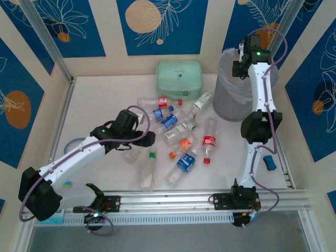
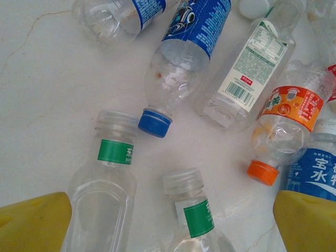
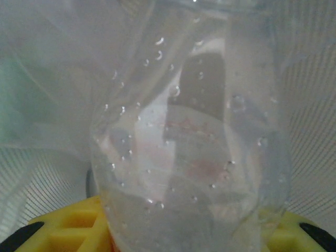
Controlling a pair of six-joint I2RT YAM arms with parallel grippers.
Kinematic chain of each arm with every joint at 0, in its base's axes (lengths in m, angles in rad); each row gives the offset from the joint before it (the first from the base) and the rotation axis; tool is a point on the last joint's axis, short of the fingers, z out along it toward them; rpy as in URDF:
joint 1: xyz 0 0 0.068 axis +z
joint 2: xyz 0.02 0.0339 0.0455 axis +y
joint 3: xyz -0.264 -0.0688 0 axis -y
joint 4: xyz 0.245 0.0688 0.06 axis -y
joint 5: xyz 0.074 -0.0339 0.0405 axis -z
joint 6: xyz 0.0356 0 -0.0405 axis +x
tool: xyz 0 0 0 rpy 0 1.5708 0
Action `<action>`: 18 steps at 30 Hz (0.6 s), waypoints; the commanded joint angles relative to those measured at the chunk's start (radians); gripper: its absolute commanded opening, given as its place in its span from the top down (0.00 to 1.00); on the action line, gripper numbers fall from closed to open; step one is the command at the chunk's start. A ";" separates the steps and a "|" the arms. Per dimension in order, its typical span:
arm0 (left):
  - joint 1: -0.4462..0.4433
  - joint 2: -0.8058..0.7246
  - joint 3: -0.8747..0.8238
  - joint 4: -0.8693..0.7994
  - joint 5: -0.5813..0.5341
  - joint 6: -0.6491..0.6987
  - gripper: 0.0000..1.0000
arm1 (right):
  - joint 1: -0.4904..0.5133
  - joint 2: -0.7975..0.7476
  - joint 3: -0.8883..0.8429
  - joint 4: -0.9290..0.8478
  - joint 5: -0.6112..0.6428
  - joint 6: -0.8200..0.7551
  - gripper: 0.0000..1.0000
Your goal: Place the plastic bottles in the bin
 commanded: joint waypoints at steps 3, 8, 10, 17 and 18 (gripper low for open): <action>0.018 0.022 -0.023 -0.025 -0.010 0.021 0.03 | -0.040 0.089 -0.014 -0.040 -0.088 0.049 1.00; 0.050 0.045 -0.042 -0.027 0.037 0.018 0.02 | -0.061 0.078 -0.116 0.040 -0.153 0.093 0.94; 0.055 0.049 -0.048 -0.029 0.034 0.028 0.02 | -0.064 0.081 -0.132 0.045 -0.155 0.098 0.87; 0.073 0.101 -0.021 -0.103 0.030 0.107 0.02 | -0.075 0.084 -0.109 0.022 -0.144 0.080 0.52; 0.074 0.120 -0.011 -0.119 0.026 0.119 0.02 | -0.077 0.082 -0.099 0.011 -0.147 0.076 0.46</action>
